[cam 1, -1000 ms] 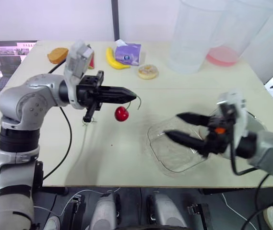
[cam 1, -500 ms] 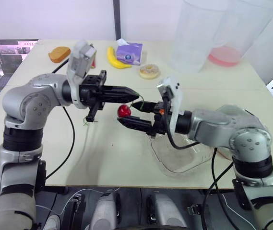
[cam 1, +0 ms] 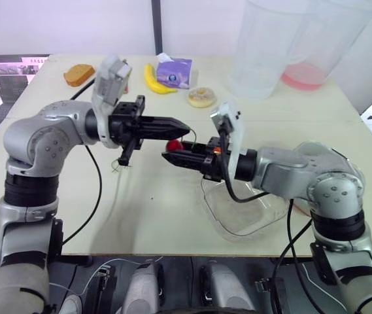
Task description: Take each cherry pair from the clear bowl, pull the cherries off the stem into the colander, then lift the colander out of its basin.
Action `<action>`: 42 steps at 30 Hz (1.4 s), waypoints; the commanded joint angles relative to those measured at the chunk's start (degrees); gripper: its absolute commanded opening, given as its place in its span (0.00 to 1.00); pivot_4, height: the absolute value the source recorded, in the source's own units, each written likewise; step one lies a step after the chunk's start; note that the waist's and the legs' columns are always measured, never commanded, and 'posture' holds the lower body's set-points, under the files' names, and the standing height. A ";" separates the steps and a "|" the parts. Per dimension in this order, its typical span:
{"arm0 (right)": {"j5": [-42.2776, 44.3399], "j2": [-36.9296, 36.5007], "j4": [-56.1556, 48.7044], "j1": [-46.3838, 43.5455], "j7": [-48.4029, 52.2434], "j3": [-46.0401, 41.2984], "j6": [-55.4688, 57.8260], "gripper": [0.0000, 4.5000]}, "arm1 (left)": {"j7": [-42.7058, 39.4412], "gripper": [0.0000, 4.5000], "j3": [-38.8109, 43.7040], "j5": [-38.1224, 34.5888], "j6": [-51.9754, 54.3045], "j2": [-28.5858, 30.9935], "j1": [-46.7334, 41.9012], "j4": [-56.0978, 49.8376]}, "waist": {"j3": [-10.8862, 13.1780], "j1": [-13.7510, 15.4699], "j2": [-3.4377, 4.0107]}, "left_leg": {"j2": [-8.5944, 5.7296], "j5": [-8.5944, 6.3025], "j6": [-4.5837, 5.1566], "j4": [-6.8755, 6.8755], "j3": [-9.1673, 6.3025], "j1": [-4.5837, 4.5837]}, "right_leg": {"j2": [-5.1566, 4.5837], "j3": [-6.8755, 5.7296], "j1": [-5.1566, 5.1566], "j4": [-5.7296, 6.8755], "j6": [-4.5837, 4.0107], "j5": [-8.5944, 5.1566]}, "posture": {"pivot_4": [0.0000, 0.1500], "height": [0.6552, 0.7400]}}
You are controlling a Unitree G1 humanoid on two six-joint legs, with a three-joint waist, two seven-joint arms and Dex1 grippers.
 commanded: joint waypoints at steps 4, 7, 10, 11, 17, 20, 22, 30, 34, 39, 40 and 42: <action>-0.20 -0.88 -2.16 0.34 0.41 -0.97 0.94 0.15 | 0.24 0.00 1.09 -0.49 -0.95 -0.14 -1.01 -1.50 | 0.00 0.00 0.00 | 0.00 0.00 0.00 0.00 0.00 0.00 | 0.00 0.00 0.00 0.00 0.00 0.00 | 1.00 1.00; -0.98 -2.60 -2.79 1.87 0.75 -0.47 2.33 0.15 | 0.49 0.00 1.20 -0.68 -0.78 -0.24 -1.05 -1.59 | 0.00 0.02 0.00 | 0.00 0.00 0.00 0.00 0.00 0.00 | -0.01 0.00 0.00 0.00 0.00 0.00 | 1.00 1.00; -4.46 -5.95 -3.21 6.11 1.79 0.66 4.21 0.15 | 0.69 0.00 1.32 -0.83 -0.53 -0.31 -1.06 -1.73 | -0.02 0.26 -0.03 | -0.01 0.00 0.00 0.00 0.00 0.00 | -0.03 0.00 0.02 -0.01 0.00 0.00 | 1.00 1.00; -5.23 -6.45 -3.33 7.20 2.01 0.54 4.25 0.15 | 0.74 0.00 1.36 -0.83 -0.46 -0.33 -1.06 -1.76 | -0.03 0.29 -0.05 | -0.01 -0.01 0.01 -0.01 -0.02 0.00 | -0.03 -0.03 0.05 -0.05 0.00 0.00 | 1.00 1.00; -4.82 -6.78 -5.00 9.95 1.71 -2.65 3.91 0.15 | 0.97 0.00 1.61 -0.98 -0.11 -0.38 -0.97 -1.89 | -0.02 -0.16 -0.04 | 0.02 -0.01 0.02 -0.01 0.02 0.00 | 0.02 0.01 -0.02 -0.01 0.00 0.00 | 1.00 1.00; -3.59 -7.49 -6.08 10.79 1.14 -5.42 3.55 0.15 | 0.96 0.00 1.60 -0.89 -0.13 -0.36 -0.86 -1.91 | -0.02 0.01 -0.04 | 0.02 -0.01 0.02 -0.04 -0.01 0.00 | 0.06 0.00 -0.02 -0.01 0.00 0.00 | 1.00 1.00; -1.31 -9.11 -7.12 12.09 0.64 -9.15 2.87 0.15 | 1.01 0.00 1.65 -0.95 -0.07 -0.25 -0.70 -2.11 | -0.02 0.17 -0.04 | 0.00 -0.01 0.02 -0.04 0.01 -0.01 | 0.01 0.01 -0.01 -0.03 0.00 0.00 | 1.00 1.00; -4.11 -25.89 -8.58 36.32 0.07 -40.62 3.79 0.15 | 0.81 0.00 2.47 -1.62 0.22 1.64 1.15 -3.84 | 0.00 0.50 -0.07 | -0.12 -0.07 0.12 -0.01 -0.02 -0.10 | -0.13 -0.06 0.12 -0.25 0.03 0.00 | 1.00 1.00; -10.35 -26.20 -9.07 46.65 -1.51 -47.26 4.33 0.15 | 0.34 0.00 2.36 -1.50 -0.06 2.47 2.52 -4.69 | -0.02 -0.10 -0.04 | 0.00 0.00 0.00 -0.04 -0.07 0.00 | 0.06 -0.01 0.14 -0.18 0.03 0.00 | 1.00 1.00; -16.18 -24.29 -9.27 50.01 -2.54 -45.01 3.61 0.37 | -0.05 0.00 1.97 -1.12 -0.55 2.53 3.29 -5.39 | -0.04 -0.07 0.00 | 0.01 0.03 -0.05 -0.12 -0.03 0.25 | 0.16 0.08 0.26 -0.13 0.03 0.00 | 1.00 1.00; -17.12 -24.00 -9.27 49.81 -2.69 -44.25 3.53 0.45 | -0.13 0.00 1.92 -1.11 -0.55 2.50 3.27 -5.44 | -0.03 0.01 -0.01 | 0.00 0.03 -0.05 -0.12 -0.03 0.25 | 0.17 0.07 0.27 -0.13 0.03 -0.01 | 1.00 1.00; -17.45 -23.08 -9.32 48.98 -2.55 -43.81 3.37 0.67 | -0.30 0.00 1.83 -1.00 -0.66 2.46 3.21 -5.46 | -0.03 0.10 -0.01 | -0.02 0.02 -0.04 -0.12 -0.02 0.25 | 0.16 0.07 0.28 -0.15 0.04 -0.01 | 1.00 1.00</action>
